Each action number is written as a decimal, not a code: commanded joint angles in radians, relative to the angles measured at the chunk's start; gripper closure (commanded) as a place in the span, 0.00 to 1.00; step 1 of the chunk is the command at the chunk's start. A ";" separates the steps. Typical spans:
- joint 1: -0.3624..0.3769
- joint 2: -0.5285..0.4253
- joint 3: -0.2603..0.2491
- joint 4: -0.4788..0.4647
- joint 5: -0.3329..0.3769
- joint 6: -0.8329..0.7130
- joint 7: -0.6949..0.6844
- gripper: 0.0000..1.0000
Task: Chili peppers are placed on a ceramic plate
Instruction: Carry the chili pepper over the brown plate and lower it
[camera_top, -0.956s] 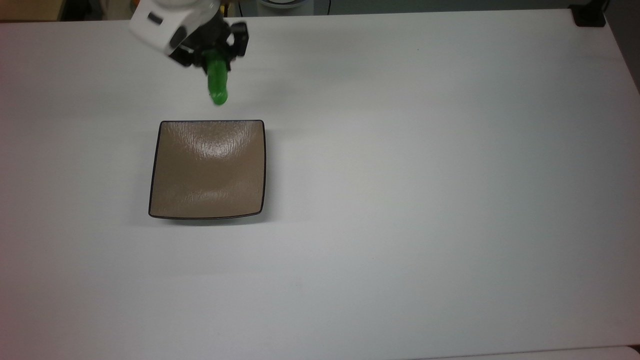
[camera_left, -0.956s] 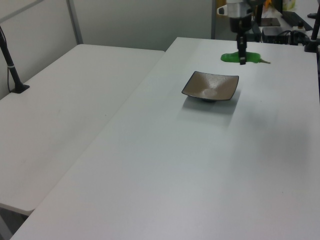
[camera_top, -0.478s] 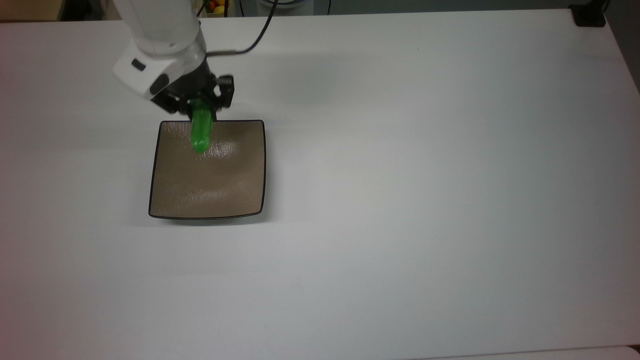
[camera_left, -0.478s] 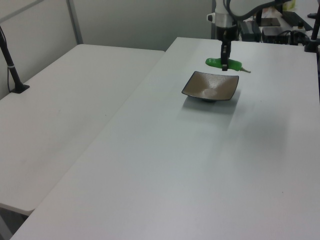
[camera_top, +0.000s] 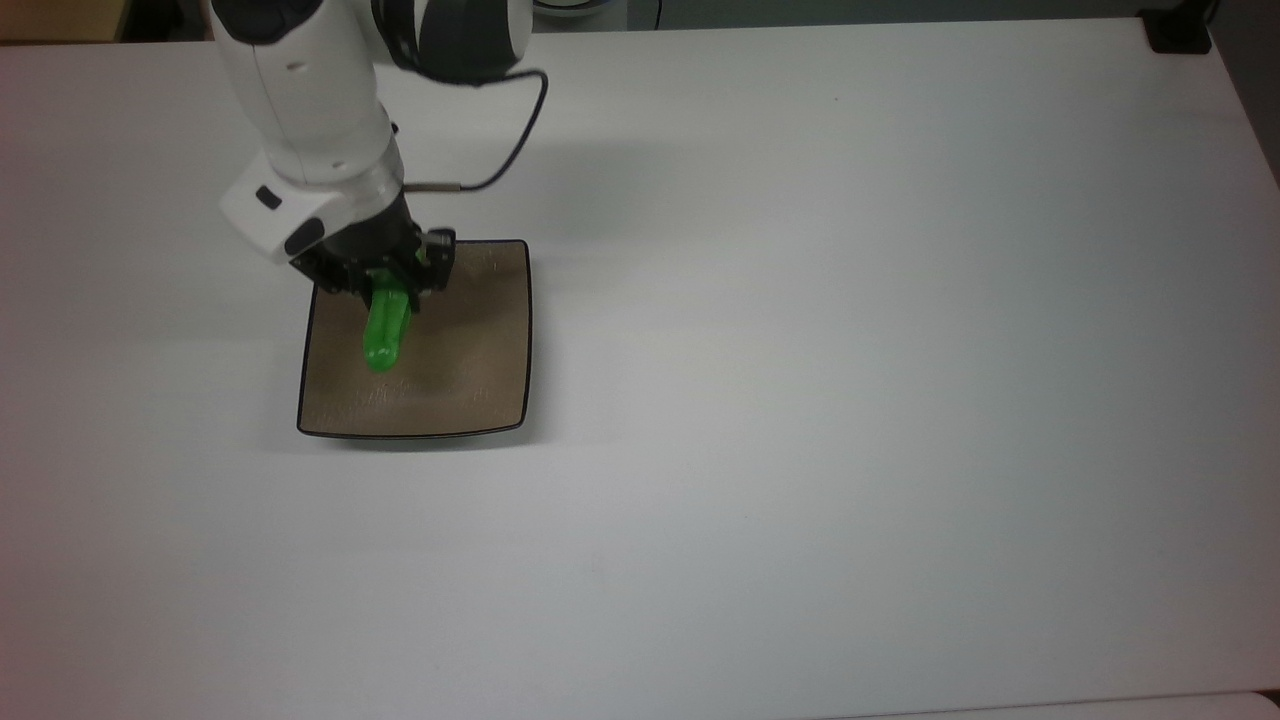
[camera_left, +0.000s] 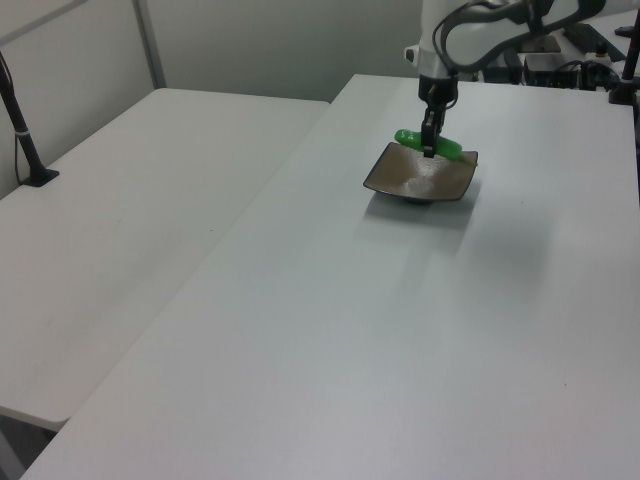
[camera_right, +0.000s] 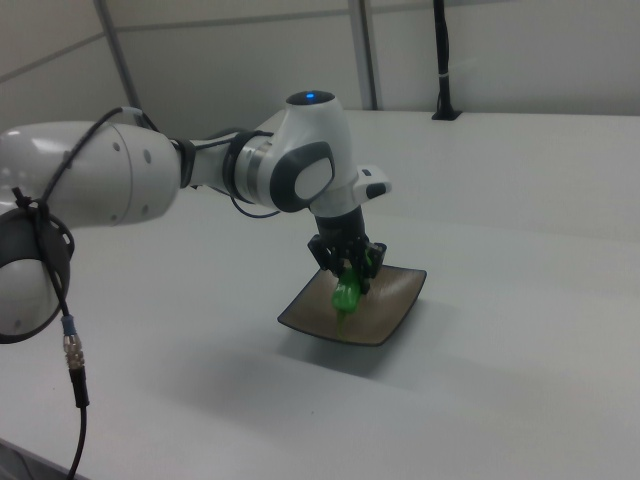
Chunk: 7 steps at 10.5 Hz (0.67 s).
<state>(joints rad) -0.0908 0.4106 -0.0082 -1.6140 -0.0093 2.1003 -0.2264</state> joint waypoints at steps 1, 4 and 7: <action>0.013 0.049 -0.006 0.020 -0.017 0.078 0.070 0.87; 0.016 0.076 -0.004 0.020 -0.017 0.108 0.088 0.86; 0.017 0.089 -0.003 0.020 -0.015 0.110 0.090 0.84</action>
<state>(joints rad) -0.0856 0.4811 -0.0065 -1.6099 -0.0092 2.1935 -0.1673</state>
